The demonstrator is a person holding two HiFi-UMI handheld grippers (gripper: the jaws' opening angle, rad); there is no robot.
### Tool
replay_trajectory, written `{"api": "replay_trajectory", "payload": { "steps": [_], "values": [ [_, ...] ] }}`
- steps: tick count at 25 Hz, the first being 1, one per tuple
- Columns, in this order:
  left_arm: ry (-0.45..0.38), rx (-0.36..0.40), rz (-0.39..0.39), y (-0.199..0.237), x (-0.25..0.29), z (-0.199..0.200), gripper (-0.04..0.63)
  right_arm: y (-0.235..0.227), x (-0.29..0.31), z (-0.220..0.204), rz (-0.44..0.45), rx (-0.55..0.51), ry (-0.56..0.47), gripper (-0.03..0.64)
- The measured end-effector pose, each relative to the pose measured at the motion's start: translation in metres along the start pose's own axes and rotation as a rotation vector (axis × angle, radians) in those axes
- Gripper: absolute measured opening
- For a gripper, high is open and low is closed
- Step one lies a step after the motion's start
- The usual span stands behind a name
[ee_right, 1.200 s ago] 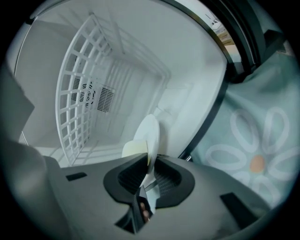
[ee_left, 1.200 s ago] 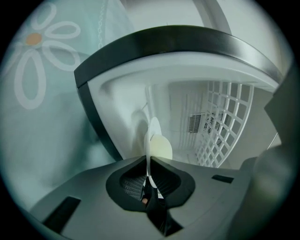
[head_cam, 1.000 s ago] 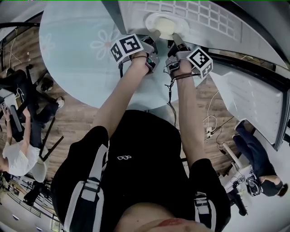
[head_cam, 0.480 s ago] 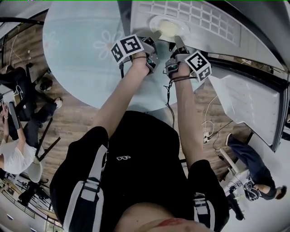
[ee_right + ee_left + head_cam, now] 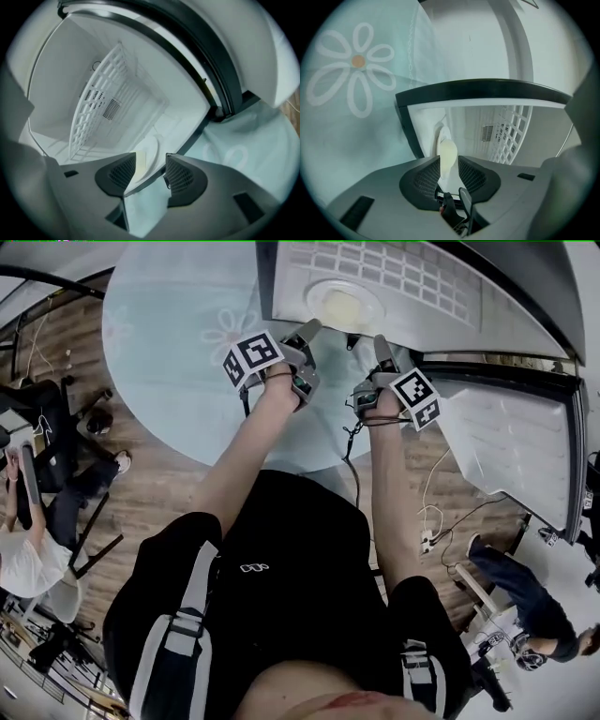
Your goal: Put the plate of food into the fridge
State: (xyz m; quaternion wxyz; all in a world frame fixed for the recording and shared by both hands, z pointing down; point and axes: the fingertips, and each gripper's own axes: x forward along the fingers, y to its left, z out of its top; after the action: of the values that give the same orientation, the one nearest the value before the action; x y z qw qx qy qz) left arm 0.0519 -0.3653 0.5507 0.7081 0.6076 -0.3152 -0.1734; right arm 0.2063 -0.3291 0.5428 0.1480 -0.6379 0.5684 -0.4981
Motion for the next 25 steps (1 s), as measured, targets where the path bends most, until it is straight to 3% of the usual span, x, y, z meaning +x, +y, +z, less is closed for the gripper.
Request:
{"api": "replay_trajectory", "payload": {
  "steps": [3,4,7,9,15,18,22,25],
  "values": [
    [-0.069,-0.053,-0.088,-0.022,-0.014,-0.007,0.011,0.002,-0.016,0.006,0.11,0.03,-0.016,0.183],
    [-0.097,-0.052,-0.132,-0.033,-0.021,-0.007,0.002,0.006,-0.022,0.006,0.15,0.034,-0.025,0.178],
    [-0.15,-0.005,-0.226,-0.062,-0.05,-0.016,0.002,0.019,-0.047,0.001,0.232,0.022,-0.058,0.138],
    [-0.172,0.032,-0.271,-0.078,-0.068,-0.025,0.002,0.035,-0.068,0.001,0.294,-0.003,-0.076,0.016],
    [-0.183,0.243,-0.432,-0.139,-0.107,-0.081,0.0,0.089,-0.133,0.014,0.503,-0.222,-0.084,-0.002],
    [-0.208,0.436,-0.41,-0.153,-0.121,-0.102,0.0,0.113,-0.16,0.017,0.568,-0.381,-0.093,-0.002],
    [-0.277,0.859,-0.344,-0.179,-0.141,-0.14,0.0,0.115,-0.194,0.022,0.522,-0.629,-0.148,-0.002],
    [-0.382,1.103,-0.234,-0.195,-0.154,-0.152,0.0,0.117,-0.203,0.026,0.485,-0.738,-0.18,-0.002]
  ]
}}
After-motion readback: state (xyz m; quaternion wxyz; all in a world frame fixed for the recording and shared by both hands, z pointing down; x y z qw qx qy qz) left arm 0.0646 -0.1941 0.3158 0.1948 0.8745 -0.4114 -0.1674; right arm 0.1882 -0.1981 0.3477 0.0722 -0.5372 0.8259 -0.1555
